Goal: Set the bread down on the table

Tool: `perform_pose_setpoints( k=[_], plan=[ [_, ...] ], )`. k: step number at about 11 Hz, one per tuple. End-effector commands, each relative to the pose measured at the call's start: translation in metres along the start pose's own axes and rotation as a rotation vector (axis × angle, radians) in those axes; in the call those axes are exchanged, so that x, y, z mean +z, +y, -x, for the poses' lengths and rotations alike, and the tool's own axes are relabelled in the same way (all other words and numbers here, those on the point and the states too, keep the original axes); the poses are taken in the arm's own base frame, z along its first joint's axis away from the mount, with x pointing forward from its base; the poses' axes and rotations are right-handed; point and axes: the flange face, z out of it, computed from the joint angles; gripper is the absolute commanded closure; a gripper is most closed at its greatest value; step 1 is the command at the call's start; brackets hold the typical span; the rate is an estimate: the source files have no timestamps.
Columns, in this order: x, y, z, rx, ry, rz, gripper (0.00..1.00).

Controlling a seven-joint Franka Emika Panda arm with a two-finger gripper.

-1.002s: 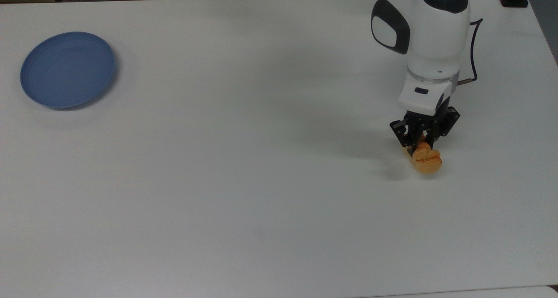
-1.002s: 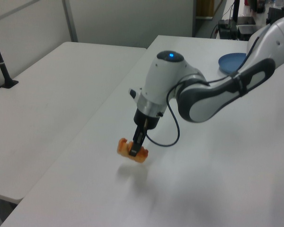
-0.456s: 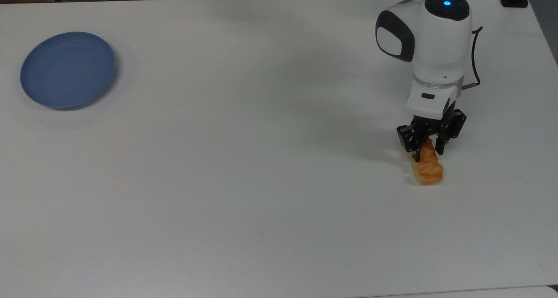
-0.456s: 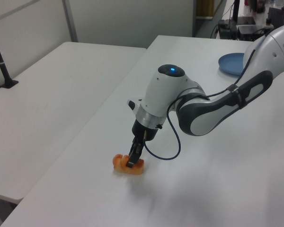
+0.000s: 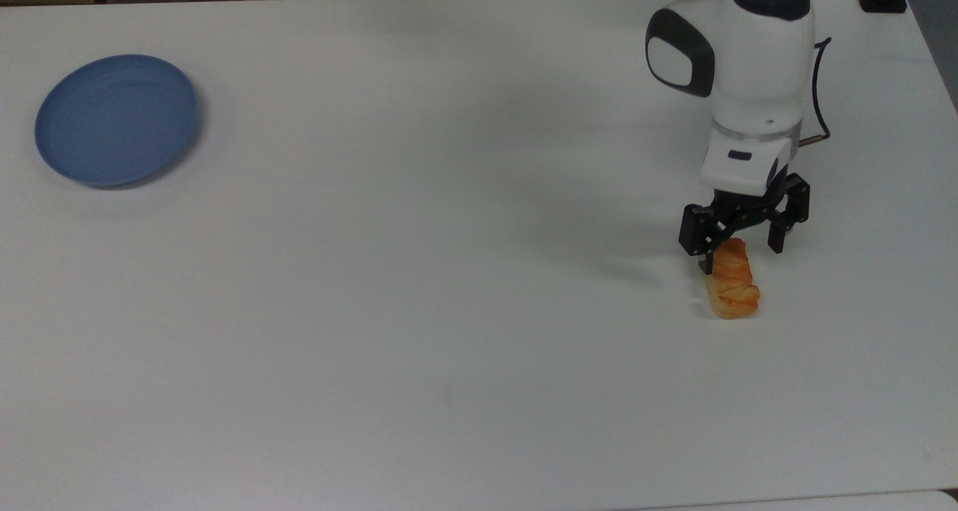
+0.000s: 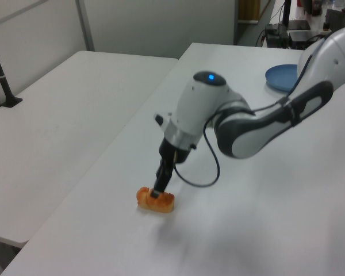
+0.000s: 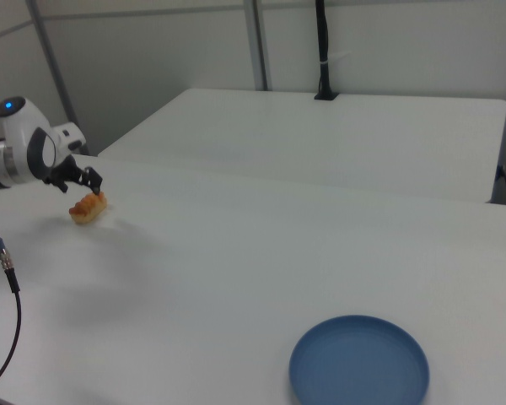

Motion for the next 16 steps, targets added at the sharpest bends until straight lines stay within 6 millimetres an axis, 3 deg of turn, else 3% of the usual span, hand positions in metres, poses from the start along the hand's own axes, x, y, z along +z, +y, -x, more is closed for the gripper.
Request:
perform_pose_setpoints(
  k=[1,3,4,7,9,10,12,16],
  plan=[
    [-0.099,0.041,-0.007,0.063,-0.046,0.033,0.00],
    [-0.159,0.081,-0.001,0.117,-0.145,0.081,0.00],
    [-0.197,0.099,0.007,0.140,-0.178,0.098,0.00],
    [-0.285,0.159,0.037,0.255,-0.246,0.117,0.00],
    [-0.351,0.222,0.053,0.413,-0.286,0.060,0.00],
    [-0.369,0.238,0.063,0.444,-0.316,0.069,0.00],
    [-0.386,0.259,0.075,0.485,-0.325,0.086,0.00],
    [-0.380,0.290,0.100,0.441,-0.378,0.088,0.00]
  ],
)
